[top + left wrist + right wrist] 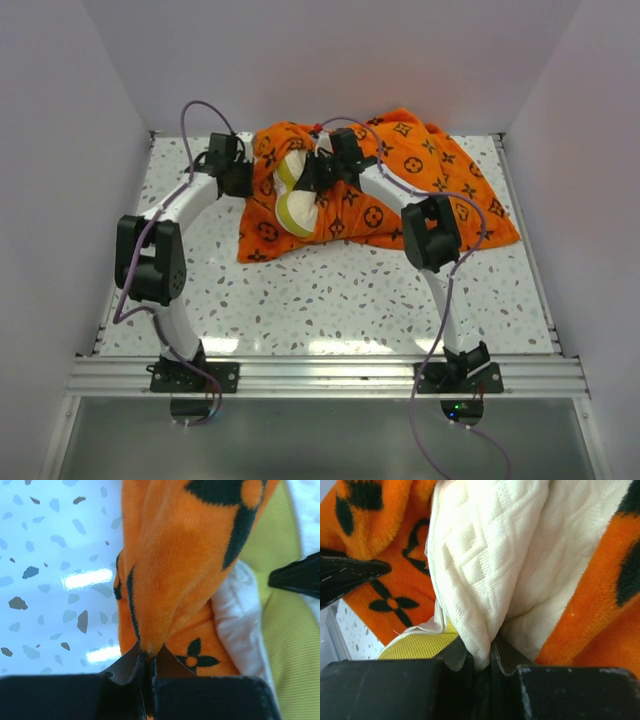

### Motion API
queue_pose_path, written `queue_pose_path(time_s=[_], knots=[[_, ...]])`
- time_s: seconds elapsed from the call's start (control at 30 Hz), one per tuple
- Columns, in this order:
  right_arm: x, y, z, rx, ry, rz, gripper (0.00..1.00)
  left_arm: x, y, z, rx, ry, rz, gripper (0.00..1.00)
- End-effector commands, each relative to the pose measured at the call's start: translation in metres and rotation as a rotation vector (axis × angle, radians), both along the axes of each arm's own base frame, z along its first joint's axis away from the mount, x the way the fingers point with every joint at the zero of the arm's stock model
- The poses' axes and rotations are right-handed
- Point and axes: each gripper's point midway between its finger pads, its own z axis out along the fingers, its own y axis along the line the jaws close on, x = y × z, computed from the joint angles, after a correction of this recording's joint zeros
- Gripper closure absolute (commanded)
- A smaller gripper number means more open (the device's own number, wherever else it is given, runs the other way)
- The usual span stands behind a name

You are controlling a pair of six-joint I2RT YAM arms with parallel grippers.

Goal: Put the pillow into the pillowcase

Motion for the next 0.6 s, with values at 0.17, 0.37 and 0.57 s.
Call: queue_pose_path(time_s=[0.17,0.37,0.57], knots=[[-0.019,-0.078,-0.065,-0.272,0.207,-0.015,1.0,0.001,0.014,0.041,-0.181,-0.117,-0.107,1.0],[-0.057,-0.074,-0.113,-0.411,0.293,0.09,1.0,-0.016,-0.05,0.133,-0.49,-0.284,-0.368,1.0],[-0.065,-0.075,-0.133,-0.482,0.315,0.11,1.0,-0.043,-0.072,0.18,-0.637,-0.303,-0.455,1.0]])
